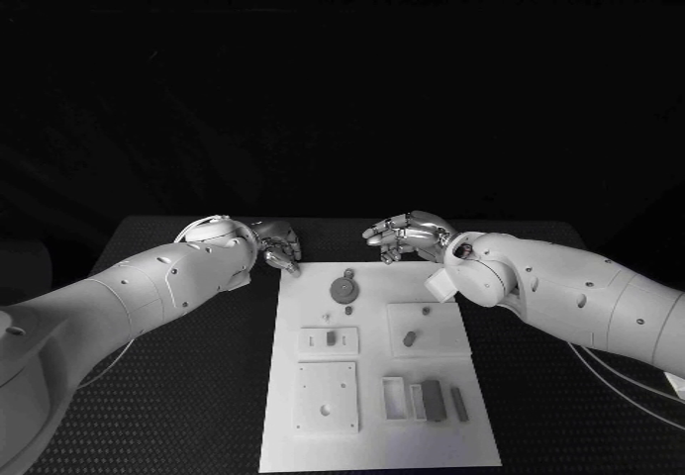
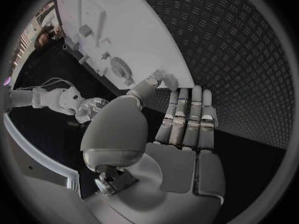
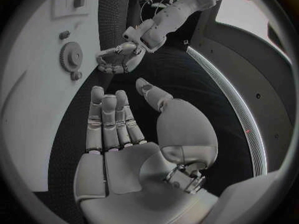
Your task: Assemble the parts on the task board
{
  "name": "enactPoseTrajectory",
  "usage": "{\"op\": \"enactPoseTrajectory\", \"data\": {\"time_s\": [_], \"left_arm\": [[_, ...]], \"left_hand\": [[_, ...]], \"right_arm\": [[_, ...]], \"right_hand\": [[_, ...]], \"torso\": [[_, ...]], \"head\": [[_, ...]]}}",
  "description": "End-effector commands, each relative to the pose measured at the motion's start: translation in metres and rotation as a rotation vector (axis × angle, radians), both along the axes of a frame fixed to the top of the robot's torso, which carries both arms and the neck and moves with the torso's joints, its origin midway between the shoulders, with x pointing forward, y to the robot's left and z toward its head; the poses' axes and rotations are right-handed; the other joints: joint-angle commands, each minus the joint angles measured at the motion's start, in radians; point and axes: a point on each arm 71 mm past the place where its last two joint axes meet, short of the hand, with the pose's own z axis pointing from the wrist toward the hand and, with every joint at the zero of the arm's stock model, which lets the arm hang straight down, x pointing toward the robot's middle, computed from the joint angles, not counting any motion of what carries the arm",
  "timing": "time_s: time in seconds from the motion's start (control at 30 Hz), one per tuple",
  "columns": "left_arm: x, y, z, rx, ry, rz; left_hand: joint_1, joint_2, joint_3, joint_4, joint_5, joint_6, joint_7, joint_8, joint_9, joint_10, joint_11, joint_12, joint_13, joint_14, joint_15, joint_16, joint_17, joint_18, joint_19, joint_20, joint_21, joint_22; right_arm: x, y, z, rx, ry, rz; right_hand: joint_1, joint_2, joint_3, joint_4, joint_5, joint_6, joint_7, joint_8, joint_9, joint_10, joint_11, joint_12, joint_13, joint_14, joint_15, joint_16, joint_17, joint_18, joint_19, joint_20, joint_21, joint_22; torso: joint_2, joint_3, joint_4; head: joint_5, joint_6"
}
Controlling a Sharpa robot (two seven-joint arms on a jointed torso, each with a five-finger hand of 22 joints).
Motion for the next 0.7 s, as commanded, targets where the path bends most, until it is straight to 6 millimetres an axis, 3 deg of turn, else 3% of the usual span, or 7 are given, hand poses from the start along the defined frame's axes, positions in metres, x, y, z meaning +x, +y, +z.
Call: {"op": "enactPoseTrajectory", "data": {"time_s": [0.03, 0.3, 0.7], "left_arm": [[-0.010, -0.002, -0.028, 0.057, 0.098, -0.026], [-0.011, 0.003, -0.029, 0.068, 0.109, -0.022], [-0.015, -0.002, -0.039, 0.102, 0.085, -0.038]], "left_hand": [[0.011, -0.002, 0.007, 0.000, -0.004, -0.001, 0.009, 0.003, -0.001, 0.000, 0.010, -0.003, -0.001, 0.005, 0.002, -0.003, -0.001, -0.016, 0.003, -0.004, -0.002, -0.269], [0.016, 0.003, 0.023, 0.002, -0.004, 0.018, 0.021, 0.015, 0.001, 0.032, 0.023, 0.010, -0.002, 0.020, 0.000, -0.001, 0.007, -0.016, 0.007, -0.003, -0.004, -0.275], [0.028, 0.008, 0.048, 0.001, -0.003, 0.057, 0.024, 0.035, 0.003, 0.090, 0.021, 0.025, 0.002, 0.059, -0.011, 0.009, 0.023, -0.016, 0.032, -0.012, 0.000, -0.284]], "right_arm": [[-0.001, 0.001, 0.001, 0.001, -0.009, 0.010], [0.000, -0.001, 0.001, 0.000, -0.009, 0.006], [-0.001, 0.000, 0.001, 0.000, -0.010, 0.007]], "right_hand": [[-0.004, 0.005, 0.003, -0.005, 0.000, -0.001, 0.004, 0.005, -0.001, 0.009, 0.001, -0.005, -0.002, 0.001, -0.004, -0.004, -0.001, 0.014, -0.003, 0.005, -0.004, -0.002], [-0.003, 0.005, 0.003, -0.006, 0.000, 0.000, 0.004, 0.005, -0.001, 0.009, 0.001, -0.005, -0.003, 0.001, -0.004, -0.005, -0.002, 0.014, -0.003, 0.005, -0.005, -0.002], [-0.003, 0.005, 0.003, -0.006, 0.000, 0.000, 0.004, 0.006, -0.001, 0.009, 0.001, -0.005, -0.004, 0.002, -0.004, -0.005, -0.002, 0.014, -0.003, 0.005, -0.005, -0.002]], "torso": [[-0.001, 0.0001, 0.0003], [-0.001, -0.0006, 0.0011], [-0.001, -0.0007, 0.0003]], "head": [[-0.001, -0.002], [-0.004, -0.006], [-0.001, -0.005]]}}
